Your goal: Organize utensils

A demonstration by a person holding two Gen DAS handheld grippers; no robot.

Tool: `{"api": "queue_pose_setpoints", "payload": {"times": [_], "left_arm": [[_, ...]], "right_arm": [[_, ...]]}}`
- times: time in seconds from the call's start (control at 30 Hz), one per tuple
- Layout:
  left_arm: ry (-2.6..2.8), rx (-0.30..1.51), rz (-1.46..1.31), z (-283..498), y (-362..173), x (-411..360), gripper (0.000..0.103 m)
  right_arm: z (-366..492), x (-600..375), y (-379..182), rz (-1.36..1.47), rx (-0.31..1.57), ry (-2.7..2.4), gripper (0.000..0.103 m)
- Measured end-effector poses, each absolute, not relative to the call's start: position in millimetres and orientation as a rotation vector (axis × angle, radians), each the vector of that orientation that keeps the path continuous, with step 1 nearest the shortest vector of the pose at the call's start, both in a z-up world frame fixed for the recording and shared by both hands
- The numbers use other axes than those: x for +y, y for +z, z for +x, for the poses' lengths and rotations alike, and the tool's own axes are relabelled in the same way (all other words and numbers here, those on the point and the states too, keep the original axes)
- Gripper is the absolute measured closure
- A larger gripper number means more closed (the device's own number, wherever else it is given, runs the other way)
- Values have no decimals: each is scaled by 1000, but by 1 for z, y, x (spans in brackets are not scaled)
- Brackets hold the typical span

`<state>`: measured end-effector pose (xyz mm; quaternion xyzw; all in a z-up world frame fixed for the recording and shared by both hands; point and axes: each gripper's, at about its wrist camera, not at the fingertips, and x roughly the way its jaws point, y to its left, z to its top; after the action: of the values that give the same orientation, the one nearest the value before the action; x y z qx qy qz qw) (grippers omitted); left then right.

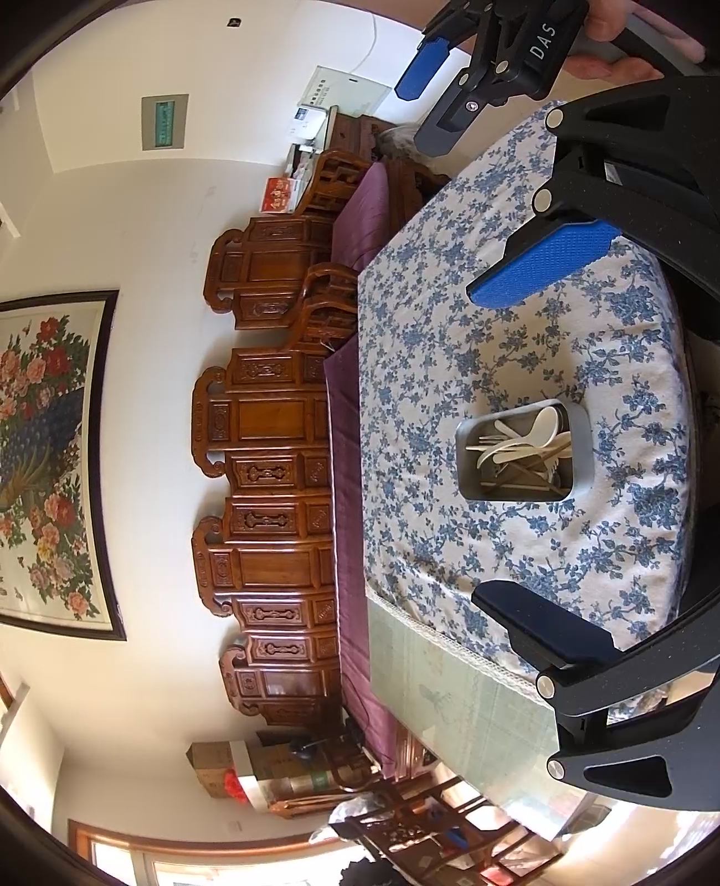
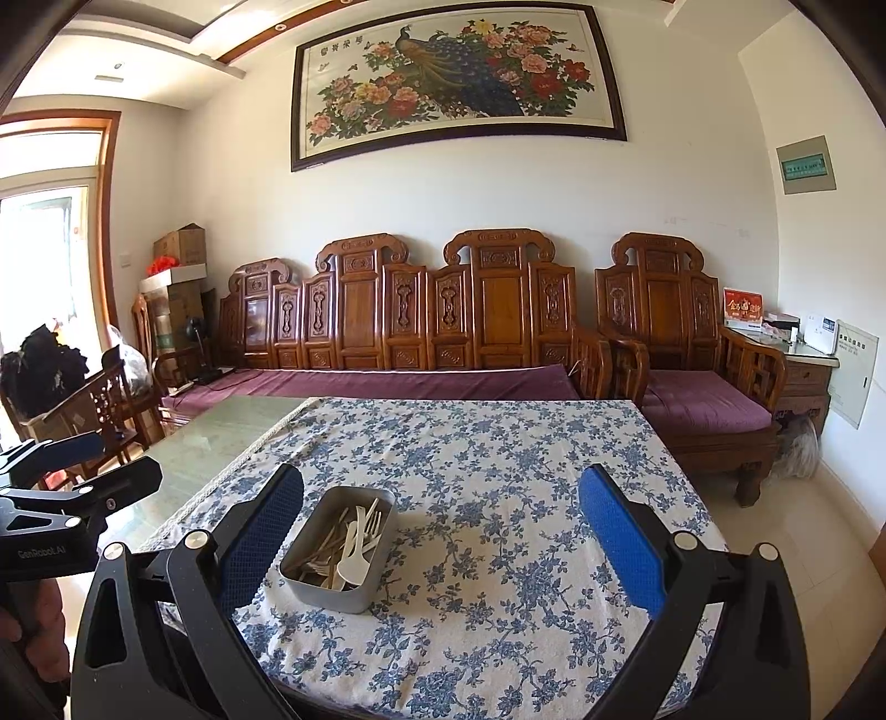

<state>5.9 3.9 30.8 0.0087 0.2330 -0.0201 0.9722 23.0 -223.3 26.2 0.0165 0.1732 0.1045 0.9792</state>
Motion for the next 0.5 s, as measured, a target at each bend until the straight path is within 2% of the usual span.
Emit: {"api": "queue_pose_setpoints", "payload": {"times": [0.5], "left_arm": [[-37,455,17,1,34,-1,8]], "right_arm": [[23,-222,27,34,349,209,3]]}}
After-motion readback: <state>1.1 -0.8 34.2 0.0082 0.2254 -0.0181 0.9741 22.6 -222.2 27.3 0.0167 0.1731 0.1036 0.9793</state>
